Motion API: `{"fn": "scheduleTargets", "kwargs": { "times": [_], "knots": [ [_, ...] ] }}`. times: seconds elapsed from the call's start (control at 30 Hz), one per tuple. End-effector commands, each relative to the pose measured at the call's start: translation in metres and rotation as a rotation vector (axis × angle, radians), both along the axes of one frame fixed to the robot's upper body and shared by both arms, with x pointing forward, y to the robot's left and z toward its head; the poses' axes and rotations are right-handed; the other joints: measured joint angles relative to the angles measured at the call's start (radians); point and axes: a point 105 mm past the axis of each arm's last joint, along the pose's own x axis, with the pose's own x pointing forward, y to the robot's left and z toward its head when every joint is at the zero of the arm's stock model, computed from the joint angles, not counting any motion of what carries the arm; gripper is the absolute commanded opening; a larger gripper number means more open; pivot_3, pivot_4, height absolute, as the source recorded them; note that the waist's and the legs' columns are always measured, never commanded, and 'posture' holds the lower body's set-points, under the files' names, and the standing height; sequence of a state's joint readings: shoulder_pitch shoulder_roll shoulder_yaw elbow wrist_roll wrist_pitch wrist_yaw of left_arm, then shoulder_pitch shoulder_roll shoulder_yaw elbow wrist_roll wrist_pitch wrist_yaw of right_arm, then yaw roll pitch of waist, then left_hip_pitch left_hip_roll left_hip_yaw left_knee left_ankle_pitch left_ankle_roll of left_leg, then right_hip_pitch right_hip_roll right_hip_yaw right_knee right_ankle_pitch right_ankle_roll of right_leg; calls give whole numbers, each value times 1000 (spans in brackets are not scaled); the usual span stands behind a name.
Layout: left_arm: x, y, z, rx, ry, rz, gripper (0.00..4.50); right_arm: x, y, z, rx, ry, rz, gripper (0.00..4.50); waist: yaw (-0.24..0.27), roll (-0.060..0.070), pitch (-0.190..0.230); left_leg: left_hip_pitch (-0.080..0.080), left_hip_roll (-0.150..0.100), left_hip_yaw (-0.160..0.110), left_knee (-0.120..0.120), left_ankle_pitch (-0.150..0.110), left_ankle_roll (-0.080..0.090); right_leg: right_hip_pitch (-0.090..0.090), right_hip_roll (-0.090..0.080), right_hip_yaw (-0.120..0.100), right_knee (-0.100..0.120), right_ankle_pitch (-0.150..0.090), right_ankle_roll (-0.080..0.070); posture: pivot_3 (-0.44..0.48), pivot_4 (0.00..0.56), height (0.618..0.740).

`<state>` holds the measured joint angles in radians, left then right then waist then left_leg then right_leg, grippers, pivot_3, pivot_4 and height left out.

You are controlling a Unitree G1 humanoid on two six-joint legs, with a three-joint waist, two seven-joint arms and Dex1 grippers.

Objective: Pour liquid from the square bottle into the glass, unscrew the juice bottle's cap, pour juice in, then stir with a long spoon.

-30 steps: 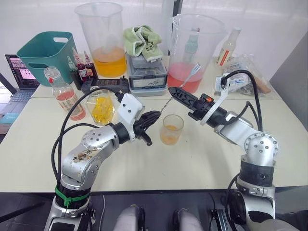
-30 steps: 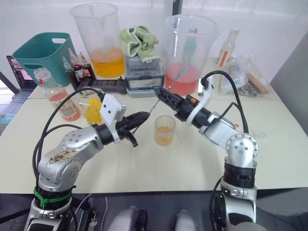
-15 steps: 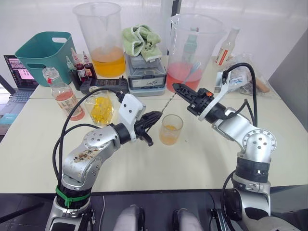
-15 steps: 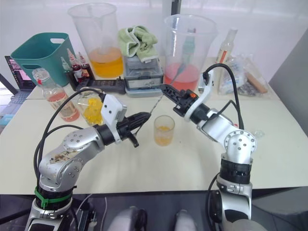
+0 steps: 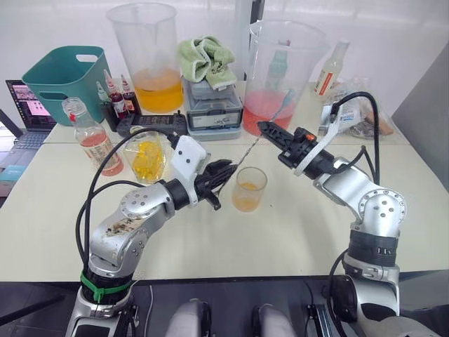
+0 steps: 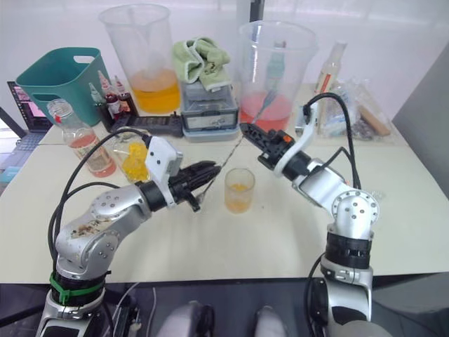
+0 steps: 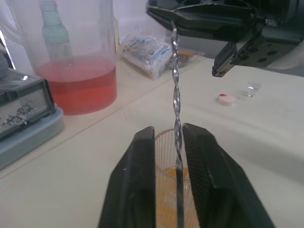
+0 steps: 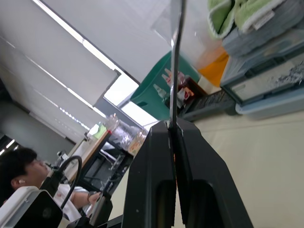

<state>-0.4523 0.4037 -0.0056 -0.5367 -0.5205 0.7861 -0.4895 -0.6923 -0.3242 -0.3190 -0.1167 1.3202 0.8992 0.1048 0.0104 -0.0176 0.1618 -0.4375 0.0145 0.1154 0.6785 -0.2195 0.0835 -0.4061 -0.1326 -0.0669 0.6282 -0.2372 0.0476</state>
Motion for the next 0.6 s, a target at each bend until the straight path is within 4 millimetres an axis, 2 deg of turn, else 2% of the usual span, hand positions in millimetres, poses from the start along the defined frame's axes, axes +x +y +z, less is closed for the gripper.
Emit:
{"fn": "scheduleTargets", "kwargs": {
  "times": [0.03,0.17,0.23,0.3,0.37,0.6],
  "knots": [
    [-16,2,16,-42,-44,-83,2604,-7,-8,32,-5,-157,-12,0,-1,0,0,0,0,0,0,0,0,0,0,0,0,0,0,0,150,739],
    [-20,13,15,-24,-32,-111,3825,-7,-17,52,-29,-228,-29,0,-5,0,0,0,0,0,0,0,0,0,0,0,0,0,0,0,150,739],
    [-20,28,15,-7,-27,-106,4476,-11,-25,71,-94,-308,-47,0,-4,0,0,0,0,0,0,0,-1,-1,0,0,0,0,0,0,150,739],
    [-21,39,9,32,-6,-116,4476,-19,-28,86,-171,-392,-42,0,-3,1,1,0,0,0,0,0,-1,-1,0,0,-1,0,0,0,150,739],
    [-22,44,4,54,11,-127,4476,-22,-27,89,-225,-428,-30,0,-2,1,1,-1,0,0,-1,0,0,-1,0,0,-1,0,0,0,150,739],
    [-15,59,-10,106,39,-100,4476,-26,-17,76,-401,-459,31,0,-1,1,1,-1,1,0,-1,0,0,-1,1,0,-2,0,0,0,150,739]
  ]
}}
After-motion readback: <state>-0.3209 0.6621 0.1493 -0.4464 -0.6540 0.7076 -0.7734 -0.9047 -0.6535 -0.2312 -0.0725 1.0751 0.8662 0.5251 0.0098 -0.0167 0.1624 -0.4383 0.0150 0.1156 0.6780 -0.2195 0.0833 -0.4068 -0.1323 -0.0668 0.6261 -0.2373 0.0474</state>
